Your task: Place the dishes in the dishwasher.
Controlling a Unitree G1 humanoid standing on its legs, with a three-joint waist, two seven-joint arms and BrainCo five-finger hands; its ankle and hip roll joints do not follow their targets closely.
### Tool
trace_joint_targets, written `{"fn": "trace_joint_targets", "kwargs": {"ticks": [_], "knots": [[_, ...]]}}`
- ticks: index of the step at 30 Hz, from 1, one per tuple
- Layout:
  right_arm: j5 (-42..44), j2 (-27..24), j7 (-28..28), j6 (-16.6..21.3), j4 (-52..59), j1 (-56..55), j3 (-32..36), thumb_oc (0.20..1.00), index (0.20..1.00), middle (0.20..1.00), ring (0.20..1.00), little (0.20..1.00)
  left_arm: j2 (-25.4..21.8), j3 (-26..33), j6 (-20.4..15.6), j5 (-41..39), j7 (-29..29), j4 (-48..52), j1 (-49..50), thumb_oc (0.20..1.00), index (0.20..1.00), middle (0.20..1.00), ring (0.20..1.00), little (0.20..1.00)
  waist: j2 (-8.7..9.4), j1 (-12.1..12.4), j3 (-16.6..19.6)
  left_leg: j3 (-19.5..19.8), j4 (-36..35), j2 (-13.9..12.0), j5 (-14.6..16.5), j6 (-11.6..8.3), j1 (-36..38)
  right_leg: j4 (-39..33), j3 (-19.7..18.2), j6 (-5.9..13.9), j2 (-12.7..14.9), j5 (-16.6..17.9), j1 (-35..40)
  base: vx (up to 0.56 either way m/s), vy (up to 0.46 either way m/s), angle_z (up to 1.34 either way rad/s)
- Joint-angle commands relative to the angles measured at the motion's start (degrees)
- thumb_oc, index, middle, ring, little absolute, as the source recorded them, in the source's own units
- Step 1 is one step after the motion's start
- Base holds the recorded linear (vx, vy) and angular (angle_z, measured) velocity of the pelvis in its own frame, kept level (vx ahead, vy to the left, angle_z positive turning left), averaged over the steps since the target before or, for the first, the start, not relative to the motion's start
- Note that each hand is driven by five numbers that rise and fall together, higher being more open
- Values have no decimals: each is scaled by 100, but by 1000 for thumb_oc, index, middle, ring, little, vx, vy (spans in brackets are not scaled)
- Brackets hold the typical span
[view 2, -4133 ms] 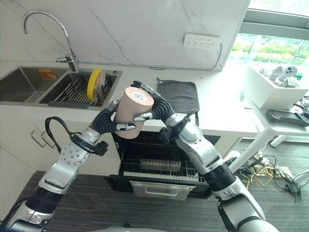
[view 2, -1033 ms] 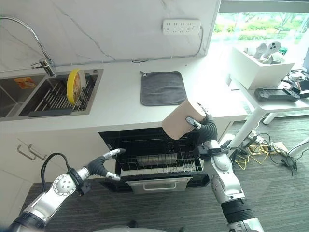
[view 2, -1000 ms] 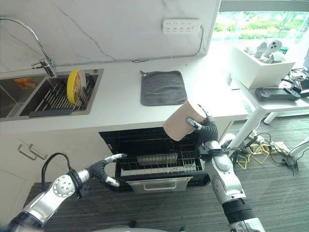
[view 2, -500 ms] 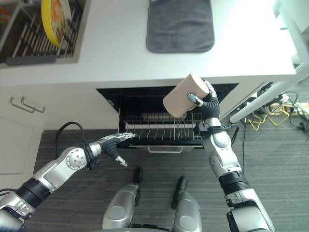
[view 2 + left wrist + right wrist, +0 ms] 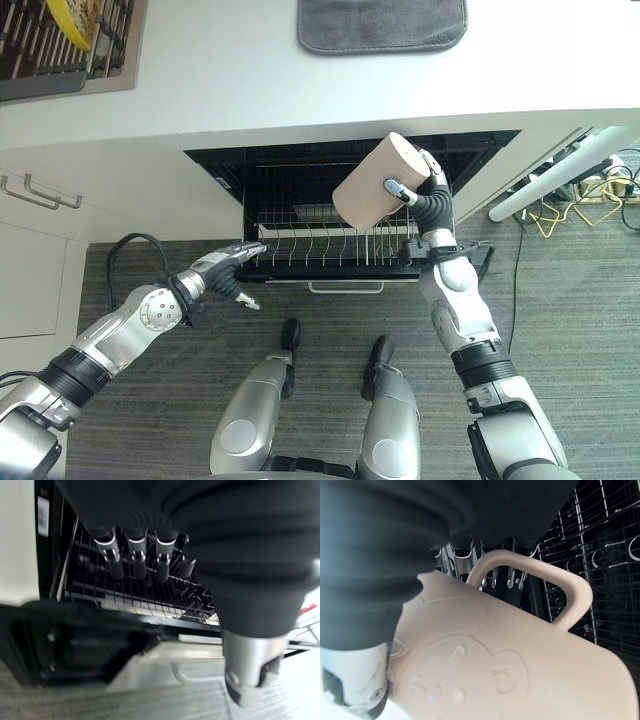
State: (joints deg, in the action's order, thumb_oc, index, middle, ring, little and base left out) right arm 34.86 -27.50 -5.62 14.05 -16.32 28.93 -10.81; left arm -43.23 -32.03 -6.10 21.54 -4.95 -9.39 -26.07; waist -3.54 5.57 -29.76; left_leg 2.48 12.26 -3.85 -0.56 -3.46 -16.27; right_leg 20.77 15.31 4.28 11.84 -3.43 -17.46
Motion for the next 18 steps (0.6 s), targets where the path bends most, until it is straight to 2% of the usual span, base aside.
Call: {"fn": "trace_joint_targets", "kwargs": {"ticks": [1, 5, 10, 13, 17, 18], "knots": [[24, -310, -87, 467, 87, 194, 225, 200, 200, 200, 200, 200, -322, 84, -27, 360, 344, 279, -15, 1000, 1000, 1000, 1000, 1000, 165, 20, 280, 17, 420, -72, 296, 174, -217, -6, -260, 265, 316, -59, 247, -63, -19, 1], [80, -492, -107, 426, -302, 574, 380, 200, 200, 200, 200, 200, -493, 5, -68, 543, 454, 241, -378, 1000, 1000, 1000, 1000, 1000, 220, 59, 147, 1, 454, -29, 290, 215, -403, 45, -265, 280, 316, -13, 59, -63, -40, 3], [146, -697, -188, 215, -996, 1220, 301, 200, 200, 200, 200, 200, -713, -173, -170, 658, 182, 225, -926, 1000, 1000, 1000, 1000, 1000, 271, 119, -3, -69, 399, -11, 229, 270, -622, 23, -268, 333, 309, 109, -190, -88, -48, 3], [144, -863, -318, -78, -1444, 1530, 221, 200, 200, 200, 200, 200, -866, -305, -236, 600, -4, 243, -1208, 1000, 1000, 1000, 1000, 1000, 273, 133, -3, -117, 388, -11, 212, 279, -749, 8, -260, 345, 296, 149, -308, -54, -13, 5], [115, -1005, -320, -274, -1974, 1836, 145, 200, 200, 200, 200, 200, -1020, -501, -303, 519, -156, 256, -1512, 1000, 1000, 1000, 1000, 1000, 305, 171, -3, -123, 385, -6, 203, 283, -841, -29, -236, 356, 271, 188, -368, -33, -38, 3], [188, -1054, -332, -491, -2166, 1976, 70, 200, 200, 200, 200, 200, -1079, -584, -363, 481, -237, 253, -1597, 1000, 1000, 1000, 1000, 1000, 327, 197, -3, -127, 395, -6, 242, 281, -850, -27, -223, 374, 263, 170, -372, -24, -59, 3]]}}
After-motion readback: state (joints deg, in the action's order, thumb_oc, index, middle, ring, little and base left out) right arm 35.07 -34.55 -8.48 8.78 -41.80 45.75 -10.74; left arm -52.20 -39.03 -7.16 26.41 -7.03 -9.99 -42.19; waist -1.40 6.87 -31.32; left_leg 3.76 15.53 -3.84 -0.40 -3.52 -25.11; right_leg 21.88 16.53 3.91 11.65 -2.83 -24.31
